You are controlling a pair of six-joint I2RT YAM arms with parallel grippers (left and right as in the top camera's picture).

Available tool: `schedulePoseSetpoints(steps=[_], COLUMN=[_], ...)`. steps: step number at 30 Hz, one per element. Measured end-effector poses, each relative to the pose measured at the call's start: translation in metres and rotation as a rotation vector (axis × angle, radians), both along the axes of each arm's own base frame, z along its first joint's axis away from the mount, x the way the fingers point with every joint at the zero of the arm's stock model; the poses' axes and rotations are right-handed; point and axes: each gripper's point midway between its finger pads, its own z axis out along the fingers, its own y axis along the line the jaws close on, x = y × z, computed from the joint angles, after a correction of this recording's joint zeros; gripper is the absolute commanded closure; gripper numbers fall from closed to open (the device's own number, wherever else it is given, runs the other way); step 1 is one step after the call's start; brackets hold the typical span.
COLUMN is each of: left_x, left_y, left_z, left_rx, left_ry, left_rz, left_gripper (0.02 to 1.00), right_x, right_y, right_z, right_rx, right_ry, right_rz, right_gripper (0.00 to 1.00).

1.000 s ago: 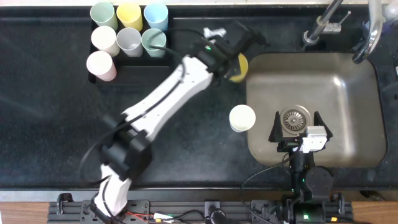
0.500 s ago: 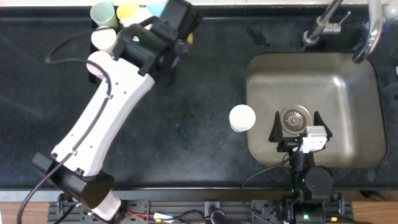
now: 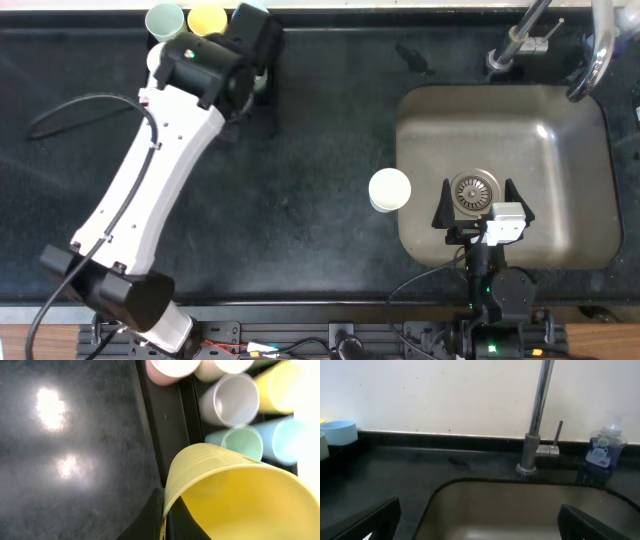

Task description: Store Cups

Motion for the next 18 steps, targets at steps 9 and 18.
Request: schedulePoseSetpoints(steps=[9,18], left_x=[0.019,0.037], left_y=[0.032,0.045], left_z=[-0.048,-0.083], left_rx=[-0.012,-0.069], left_ry=[0.120,0.174], left_rz=[0.142,0.203], left_gripper=[0.980,0.982], right_x=[0.000,0.000], right_y=[0.000,0.000], right_z=[0.000,0.000], right_rx=[0.000,0.000], right_ry=[0.000,0.000], right_rz=[0.000,0.000], right_gripper=[0.005,0.005])
